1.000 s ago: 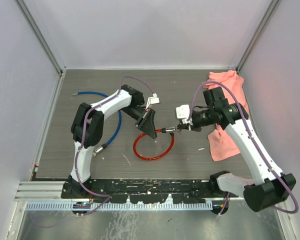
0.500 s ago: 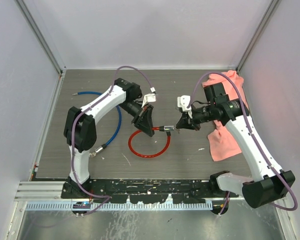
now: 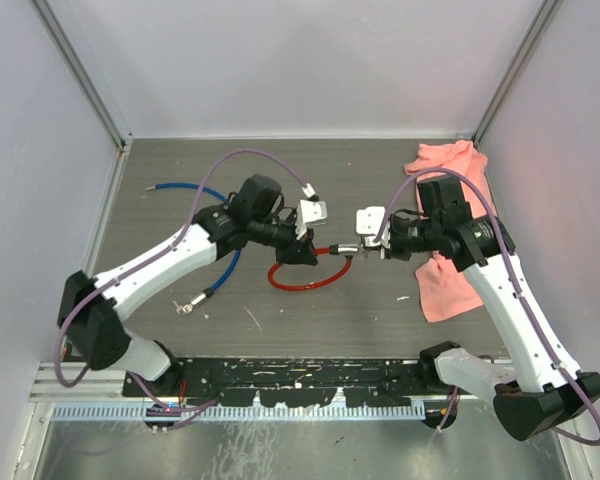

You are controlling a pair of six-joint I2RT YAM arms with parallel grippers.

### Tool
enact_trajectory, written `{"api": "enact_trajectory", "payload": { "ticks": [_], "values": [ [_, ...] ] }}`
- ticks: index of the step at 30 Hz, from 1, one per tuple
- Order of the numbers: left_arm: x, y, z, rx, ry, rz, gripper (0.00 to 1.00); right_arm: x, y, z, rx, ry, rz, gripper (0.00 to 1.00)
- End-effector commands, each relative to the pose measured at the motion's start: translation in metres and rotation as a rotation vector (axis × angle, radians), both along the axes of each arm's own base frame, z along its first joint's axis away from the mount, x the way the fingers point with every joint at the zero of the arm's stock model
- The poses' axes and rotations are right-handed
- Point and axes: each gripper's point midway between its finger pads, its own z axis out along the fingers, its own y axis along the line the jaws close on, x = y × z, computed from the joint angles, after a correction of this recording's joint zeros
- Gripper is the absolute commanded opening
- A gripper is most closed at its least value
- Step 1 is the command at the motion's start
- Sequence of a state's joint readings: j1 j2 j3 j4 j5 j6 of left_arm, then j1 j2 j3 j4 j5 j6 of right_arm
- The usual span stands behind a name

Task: Lock with the key
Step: Remove the key from the lock.

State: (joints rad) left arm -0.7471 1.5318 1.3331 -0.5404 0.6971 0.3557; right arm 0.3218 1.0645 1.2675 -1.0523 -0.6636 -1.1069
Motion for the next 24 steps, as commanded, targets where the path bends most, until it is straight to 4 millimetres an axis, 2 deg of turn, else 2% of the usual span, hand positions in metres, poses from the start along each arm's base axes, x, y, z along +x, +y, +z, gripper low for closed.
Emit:
{"api": "enact_trajectory", "payload": {
  "ticks": [1, 3, 5, 7, 10, 12, 14, 16, 17, 19, 20, 22, 24],
  "values": [
    [0.032, 0.004, 0.019, -0.112, -0.115, 0.207, 0.0, 0.011, 0.008, 0.017, 0.016, -0.145, 0.074, 0.01],
    [0.017, 0.001, 0.018, -0.12, 0.014, 0.124, 0.0, 0.006, 0.013, 0.015, 0.009, -0.164, 0.13, 0.01],
    [0.006, 0.005, 0.004, -0.056, 0.114, 0.086, 0.0, 0.021, 0.008, 0.016, -0.016, -0.184, 0.068, 0.01],
    [0.0, 0.014, -0.015, 0.01, 0.135, 0.083, 0.0, 0.033, 0.003, 0.021, -0.024, -0.192, -0.001, 0.01],
    [0.003, 0.033, -0.041, 0.109, 0.077, 0.12, 0.0, 0.026, 0.005, 0.029, 0.032, -0.113, 0.006, 0.01],
    [-0.005, 0.04, -0.049, 0.143, 0.092, 0.092, 0.0, 0.022, 0.008, 0.033, 0.062, -0.078, 0.011, 0.01],
    [-0.023, 0.033, -0.041, 0.085, 0.16, 0.017, 0.0, 0.029, 0.008, 0.029, 0.07, -0.091, -0.014, 0.01],
    [-0.047, 0.021, -0.021, -0.008, 0.282, -0.096, 0.0, 0.03, 0.011, 0.027, 0.091, -0.108, -0.001, 0.01],
    [-0.059, 0.018, -0.009, -0.048, 0.358, -0.157, 0.0, 0.024, 0.016, 0.028, 0.11, -0.085, 0.031, 0.01],
    [-0.071, 0.015, 0.001, -0.058, 0.476, -0.216, 0.0, 0.008, 0.029, 0.039, 0.17, 0.025, 0.104, 0.01],
    [-0.071, 0.016, 0.002, -0.043, 0.491, -0.218, 0.0, 0.0, 0.035, 0.044, 0.195, 0.097, 0.136, 0.01],
    [-0.061, 0.019, -0.005, 0.019, 0.448, -0.139, 0.0, -0.008, 0.041, 0.051, 0.226, 0.21, 0.16, 0.01],
    [-0.043, 0.028, -0.019, 0.102, 0.379, 0.002, 0.0, -0.001, 0.041, 0.054, 0.233, 0.257, 0.095, 0.01]
  ]
}}
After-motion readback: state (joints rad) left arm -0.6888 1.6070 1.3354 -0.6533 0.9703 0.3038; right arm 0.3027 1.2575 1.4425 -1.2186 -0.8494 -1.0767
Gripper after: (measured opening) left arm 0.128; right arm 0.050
